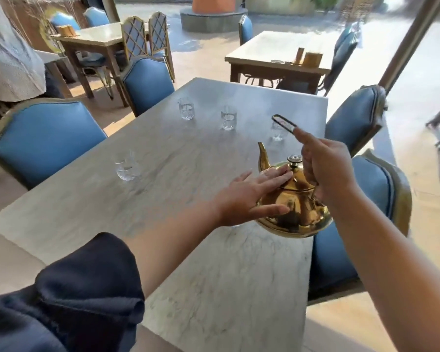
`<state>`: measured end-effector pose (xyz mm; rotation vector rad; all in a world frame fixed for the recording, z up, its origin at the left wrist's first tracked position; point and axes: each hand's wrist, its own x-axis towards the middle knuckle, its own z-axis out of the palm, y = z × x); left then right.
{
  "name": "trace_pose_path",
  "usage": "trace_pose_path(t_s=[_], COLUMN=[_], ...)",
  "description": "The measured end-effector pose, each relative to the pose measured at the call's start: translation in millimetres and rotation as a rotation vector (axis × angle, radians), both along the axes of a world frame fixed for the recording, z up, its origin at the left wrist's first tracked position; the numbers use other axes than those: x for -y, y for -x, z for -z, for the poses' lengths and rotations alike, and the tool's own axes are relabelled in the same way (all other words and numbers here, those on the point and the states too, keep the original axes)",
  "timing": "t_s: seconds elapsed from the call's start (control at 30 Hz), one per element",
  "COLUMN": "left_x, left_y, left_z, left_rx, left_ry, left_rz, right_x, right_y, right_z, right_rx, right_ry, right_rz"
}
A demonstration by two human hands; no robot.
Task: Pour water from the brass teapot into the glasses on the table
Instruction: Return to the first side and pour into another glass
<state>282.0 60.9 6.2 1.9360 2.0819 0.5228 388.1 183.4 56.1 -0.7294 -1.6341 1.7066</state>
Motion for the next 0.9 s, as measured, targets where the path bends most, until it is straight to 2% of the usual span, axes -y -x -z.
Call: trace_pose_path(t_s=[0.27, 0.47, 0.6, 0.7, 0.9], left_x=[37.2, 63.3, 77.6, 81.8, 80.5], left_y=[-39.8, -54.7, -54.0, -43.0, -16.6], left_z=[12.2, 16.9, 16.8, 18.8, 36.8], left_rx=[0.062, 0.089, 0.021, 0.001, 0.038], left_ry=[0.046, 0.045, 0.129, 0.197, 0.187], left_rz=[-0.018, 0.015, 0.047, 0.08, 0.123], right_x=[33.5, 51.9, 62.6, 68.6, 79.1], right_y=[-36.5, -44.7, -39.1, -30.0, -6.3], right_z=[9.1, 8.7, 7.2, 5.8, -1.8], right_rx=[0.072, 0.264, 0.377, 0.462, 0.612], right_ry=[-0.001, -0.09, -0.128, -0.159, -0.267], right_rz=[0.008, -0.038, -0.055, -0.048, -0.024])
